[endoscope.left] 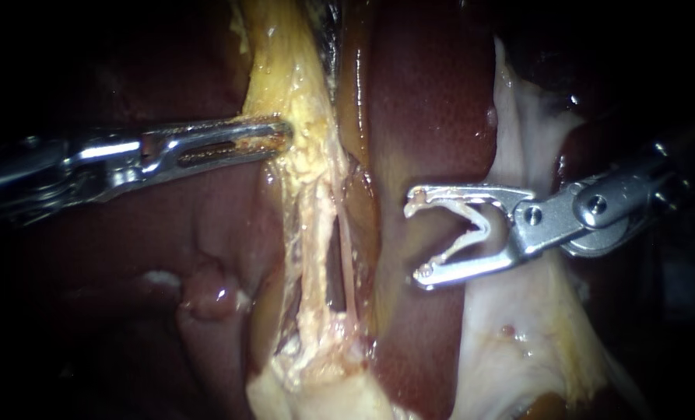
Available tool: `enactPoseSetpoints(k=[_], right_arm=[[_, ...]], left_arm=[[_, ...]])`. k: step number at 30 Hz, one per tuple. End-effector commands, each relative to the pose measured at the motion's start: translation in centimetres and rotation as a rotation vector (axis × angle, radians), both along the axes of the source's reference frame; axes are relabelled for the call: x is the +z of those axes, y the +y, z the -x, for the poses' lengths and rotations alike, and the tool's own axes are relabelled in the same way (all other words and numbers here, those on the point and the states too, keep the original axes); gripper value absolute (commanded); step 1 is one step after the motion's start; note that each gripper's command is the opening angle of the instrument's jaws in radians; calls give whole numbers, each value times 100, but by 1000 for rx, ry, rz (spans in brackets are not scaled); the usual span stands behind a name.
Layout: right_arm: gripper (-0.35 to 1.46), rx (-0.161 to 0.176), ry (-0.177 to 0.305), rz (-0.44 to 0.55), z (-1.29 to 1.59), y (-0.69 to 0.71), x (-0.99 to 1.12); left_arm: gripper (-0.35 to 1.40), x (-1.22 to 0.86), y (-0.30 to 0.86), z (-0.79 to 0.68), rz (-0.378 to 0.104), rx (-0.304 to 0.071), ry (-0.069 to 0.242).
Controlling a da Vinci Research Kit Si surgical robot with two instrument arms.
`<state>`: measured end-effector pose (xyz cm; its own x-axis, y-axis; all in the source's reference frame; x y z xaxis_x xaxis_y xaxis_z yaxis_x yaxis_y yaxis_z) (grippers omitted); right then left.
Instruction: Clipping first clip left tube
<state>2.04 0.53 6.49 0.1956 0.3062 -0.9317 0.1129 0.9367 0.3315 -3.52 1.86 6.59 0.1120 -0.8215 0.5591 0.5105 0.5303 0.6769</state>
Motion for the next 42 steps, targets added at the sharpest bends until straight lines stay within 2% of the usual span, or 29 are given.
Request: enactPoseSetpoints(k=[1,7,11,12,14,17,21,25,30,36,42], right_arm=[[60,0,-1,0,0,0,0],[60,-15,11,-2,-4,-5,1],[60,-27,18,-72,-18,-22,13],[60,-33,21,-99,-24,-28,19],[60,-39,24,-157,-38,-40,30],[60,-56,14,-218,-57,-56,44],[60,-76,-15,-280,-85,-72,62],[60,-82,-34,-315,-102,-76,78],[60,-84,-68,-321,-113,-70,98],[60,-79,-71,-317,-120,-64,121],[60,-115,-56,-323,-141,-66,135]], left_arm=[[-35,0,0,0,0,0,0],[-35,-5,1,-5,-3,2,-2],[-35,-25,10,-18,-14,8,-7],[-35,-32,13,-22,-17,5,-2],[-35,-47,20,-32,-16,-11,-10],[-35,-69,28,-45,-8,-31,-22],[-35,-91,32,-54,4,-44,-32],[-35,-106,27,-56,4,-53,-36],[-35,-117,22,-54,10,-57,-36],[-35,-122,21,-54,11,-61,-38],[-35,-123,21,-54,11,-61,-37]])
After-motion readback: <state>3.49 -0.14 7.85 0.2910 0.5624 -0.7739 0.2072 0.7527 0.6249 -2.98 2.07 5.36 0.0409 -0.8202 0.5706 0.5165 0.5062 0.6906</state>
